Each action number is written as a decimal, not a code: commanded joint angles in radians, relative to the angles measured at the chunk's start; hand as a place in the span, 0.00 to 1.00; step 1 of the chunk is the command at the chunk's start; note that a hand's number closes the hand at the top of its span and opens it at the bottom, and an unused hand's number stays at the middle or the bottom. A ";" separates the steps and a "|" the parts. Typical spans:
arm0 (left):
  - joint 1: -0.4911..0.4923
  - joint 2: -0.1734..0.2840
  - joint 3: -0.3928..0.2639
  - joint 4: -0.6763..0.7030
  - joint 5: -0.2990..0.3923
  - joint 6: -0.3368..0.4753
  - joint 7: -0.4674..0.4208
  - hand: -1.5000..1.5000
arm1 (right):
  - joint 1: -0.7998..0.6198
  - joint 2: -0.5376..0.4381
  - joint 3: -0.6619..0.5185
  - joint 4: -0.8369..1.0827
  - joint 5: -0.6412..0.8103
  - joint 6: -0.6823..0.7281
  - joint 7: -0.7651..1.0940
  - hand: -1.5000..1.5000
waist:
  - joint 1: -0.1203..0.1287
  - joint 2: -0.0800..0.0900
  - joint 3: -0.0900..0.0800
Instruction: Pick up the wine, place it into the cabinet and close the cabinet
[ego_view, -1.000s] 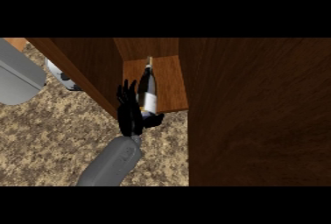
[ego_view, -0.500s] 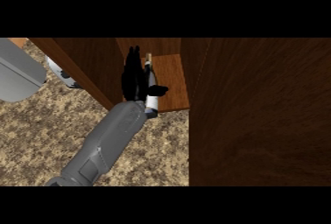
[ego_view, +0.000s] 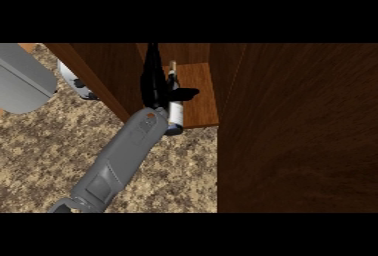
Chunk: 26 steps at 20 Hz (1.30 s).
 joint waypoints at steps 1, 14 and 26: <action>0.011 -0.001 0.005 -0.024 0.114 0.022 -0.138 0.00 | -0.018 -0.011 -0.038 -0.067 -0.055 -0.041 0.048 0.00 | 0.020 -0.003 0.001; 0.077 -0.001 0.039 -0.138 0.467 -0.062 -0.448 0.00 | 0.088 0.003 0.011 -0.131 -0.018 -0.036 0.029 0.00 | 0.061 -0.020 0.003; 0.281 0.007 -0.165 -0.506 0.499 -0.114 -0.359 0.00 | 0.105 -0.022 0.035 -0.239 -0.018 -0.129 0.117 0.00 | 0.108 -0.036 0.003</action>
